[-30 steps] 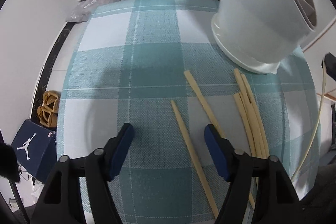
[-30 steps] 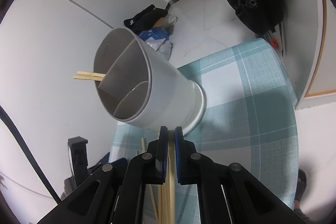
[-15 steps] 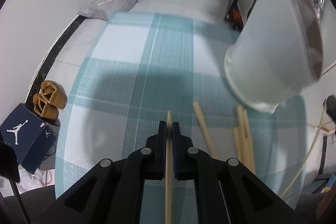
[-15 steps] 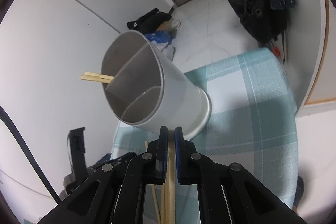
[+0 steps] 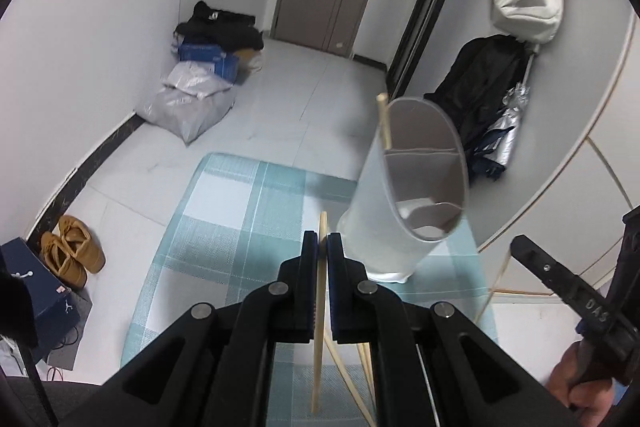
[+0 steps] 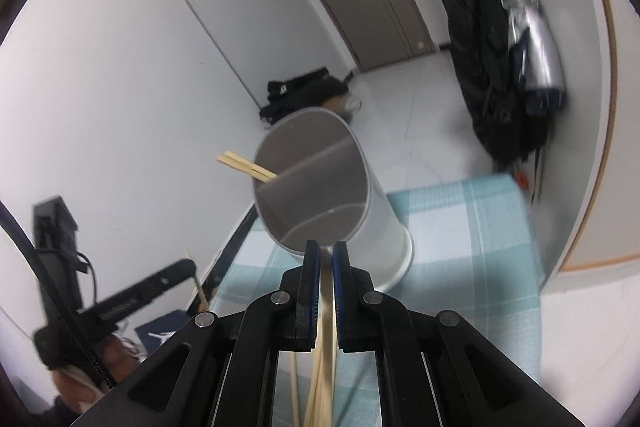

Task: Organize utensils
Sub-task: 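Lift both held chopsticks up over the white holder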

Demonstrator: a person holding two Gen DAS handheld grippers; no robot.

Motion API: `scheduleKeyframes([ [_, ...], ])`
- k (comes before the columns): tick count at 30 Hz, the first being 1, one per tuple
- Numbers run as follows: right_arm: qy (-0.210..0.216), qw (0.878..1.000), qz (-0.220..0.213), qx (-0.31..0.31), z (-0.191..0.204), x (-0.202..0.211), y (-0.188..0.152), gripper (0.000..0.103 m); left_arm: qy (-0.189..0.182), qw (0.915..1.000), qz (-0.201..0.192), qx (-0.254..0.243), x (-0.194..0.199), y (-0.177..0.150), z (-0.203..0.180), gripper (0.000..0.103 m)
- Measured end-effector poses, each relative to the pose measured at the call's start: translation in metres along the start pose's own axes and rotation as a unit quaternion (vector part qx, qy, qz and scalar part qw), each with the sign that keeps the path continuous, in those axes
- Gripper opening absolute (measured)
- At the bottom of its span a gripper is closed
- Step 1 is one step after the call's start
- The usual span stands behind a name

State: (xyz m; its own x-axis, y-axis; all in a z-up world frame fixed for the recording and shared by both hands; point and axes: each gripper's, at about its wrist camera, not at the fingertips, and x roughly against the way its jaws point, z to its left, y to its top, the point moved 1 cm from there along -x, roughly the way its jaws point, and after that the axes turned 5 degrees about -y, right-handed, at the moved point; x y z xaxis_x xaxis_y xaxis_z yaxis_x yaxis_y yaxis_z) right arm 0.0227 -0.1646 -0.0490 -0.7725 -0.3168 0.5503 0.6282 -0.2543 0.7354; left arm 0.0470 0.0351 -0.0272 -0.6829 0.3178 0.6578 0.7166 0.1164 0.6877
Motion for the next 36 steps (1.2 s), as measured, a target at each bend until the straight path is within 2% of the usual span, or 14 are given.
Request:
scheduleKeyframes([
  [6, -0.016, 0.999, -0.041, 0.014, 0.013, 0.023, -0.010, 0.006, -0.004, 0.9996, -0.014, -0.023, 0.018, -0.001, -0.012, 0.001],
  [16, -0.033, 0.996, -0.068, 0.036, 0.028, 0.037, -0.015, 0.006, -0.002, 0.9984, -0.012, -0.055, 0.036, -0.002, -0.029, 0.001],
  [20, -0.037, 0.995, -0.084, 0.041, 0.032, 0.043, -0.007, 0.006, -0.008, 0.9976, -0.007, -0.069, 0.043, 0.001, -0.037, 0.001],
  [22, -0.037, 0.994, -0.097, 0.038, 0.033, 0.049, -0.003, 0.006, -0.024, 0.9978, 0.005, -0.062, 0.046, 0.005, -0.039, 0.001],
  [28, -0.033, 0.991, -0.124, 0.035, 0.035, 0.059, 0.012, 0.006, -0.052, 0.9971, 0.005, -0.055, 0.058, 0.024, -0.048, 0.001],
  [36, -0.027, 0.987, -0.150, 0.046, 0.047, 0.071, 0.056, 0.006, -0.087, 0.9947, -0.004, -0.053, 0.072, 0.062, -0.064, 0.001],
])
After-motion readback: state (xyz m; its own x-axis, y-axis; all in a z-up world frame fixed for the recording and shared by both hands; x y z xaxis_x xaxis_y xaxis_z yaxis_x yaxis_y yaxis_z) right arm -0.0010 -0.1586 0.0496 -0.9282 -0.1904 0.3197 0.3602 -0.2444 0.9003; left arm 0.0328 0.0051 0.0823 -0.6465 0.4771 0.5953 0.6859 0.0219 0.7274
